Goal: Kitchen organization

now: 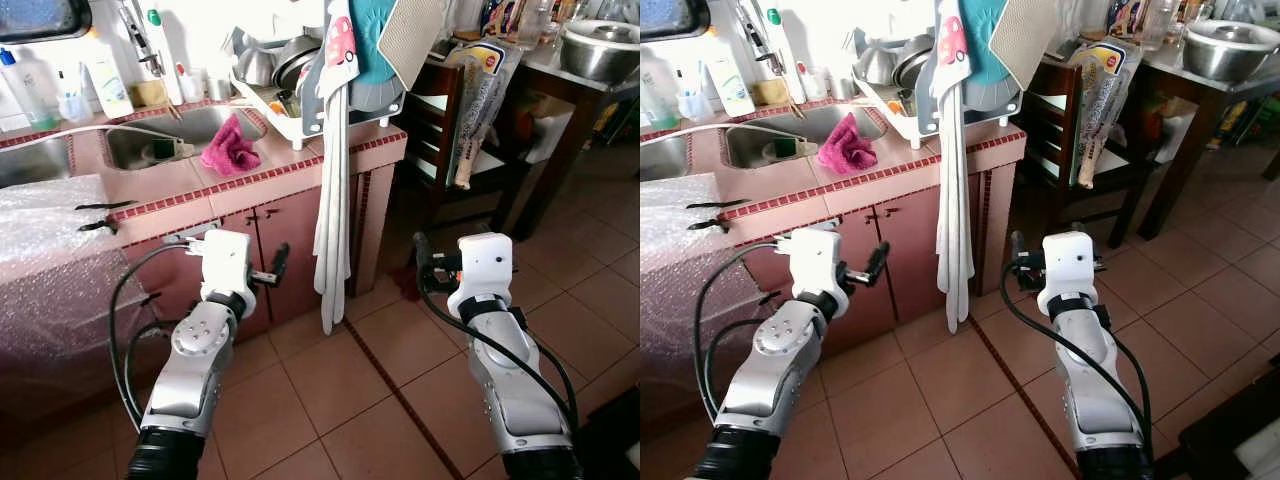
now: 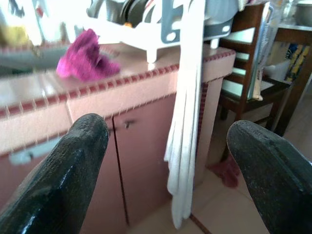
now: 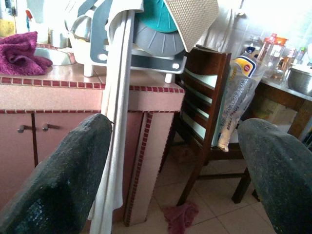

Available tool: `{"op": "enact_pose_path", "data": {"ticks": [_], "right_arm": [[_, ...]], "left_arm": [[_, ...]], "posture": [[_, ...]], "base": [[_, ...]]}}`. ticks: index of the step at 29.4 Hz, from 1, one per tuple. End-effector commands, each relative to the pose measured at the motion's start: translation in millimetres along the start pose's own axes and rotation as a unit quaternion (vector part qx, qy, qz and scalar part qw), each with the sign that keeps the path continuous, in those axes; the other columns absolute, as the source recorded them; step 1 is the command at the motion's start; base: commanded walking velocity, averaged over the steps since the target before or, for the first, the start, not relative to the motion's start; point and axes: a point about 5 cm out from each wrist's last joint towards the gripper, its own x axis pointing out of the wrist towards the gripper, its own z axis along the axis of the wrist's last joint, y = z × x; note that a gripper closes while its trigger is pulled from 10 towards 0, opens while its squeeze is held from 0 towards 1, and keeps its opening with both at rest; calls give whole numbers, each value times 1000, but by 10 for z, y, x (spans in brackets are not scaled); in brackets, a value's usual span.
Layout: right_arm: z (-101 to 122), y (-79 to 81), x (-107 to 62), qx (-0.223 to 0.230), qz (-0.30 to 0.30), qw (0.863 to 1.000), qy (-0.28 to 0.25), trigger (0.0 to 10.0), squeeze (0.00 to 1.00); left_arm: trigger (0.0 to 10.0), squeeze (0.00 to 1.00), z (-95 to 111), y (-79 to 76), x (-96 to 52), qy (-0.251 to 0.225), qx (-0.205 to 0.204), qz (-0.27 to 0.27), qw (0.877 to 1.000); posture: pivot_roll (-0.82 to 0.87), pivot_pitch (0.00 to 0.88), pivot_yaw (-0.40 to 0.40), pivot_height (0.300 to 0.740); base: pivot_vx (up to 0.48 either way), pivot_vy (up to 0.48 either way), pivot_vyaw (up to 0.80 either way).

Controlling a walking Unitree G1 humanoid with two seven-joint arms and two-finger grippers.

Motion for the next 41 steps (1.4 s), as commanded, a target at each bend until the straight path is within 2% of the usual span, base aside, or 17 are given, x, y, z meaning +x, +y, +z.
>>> {"op": "enact_pose_path", "data": {"ticks": [1,8,18,41], "right_arm": [[55,0,18,2,-2,1000,-11,10000,0],[86,-1,2,11,-5,1000,-21,10000,0],[75,8,-4,11,-1,1000,-19,10000,0],[48,24,-9,9,-4,1000,-14,10000,0]], "left_arm": [[10000,0,24,19,13,2,-24,-13,1000],[10000,0,16,-1,-45,-9,-42,-26,999],[10000,0,-7,2,-69,-17,-49,-26,998],[10000,0,-41,-21,-78,-8,-52,-37,998]], "posture": [[38,0,14,740],[37,0,12,740],[41,0,11,740],[43,0,17,740]], "base": [[0,0,0],[104,0,0],[335,0,0],[470,0,0]]}}
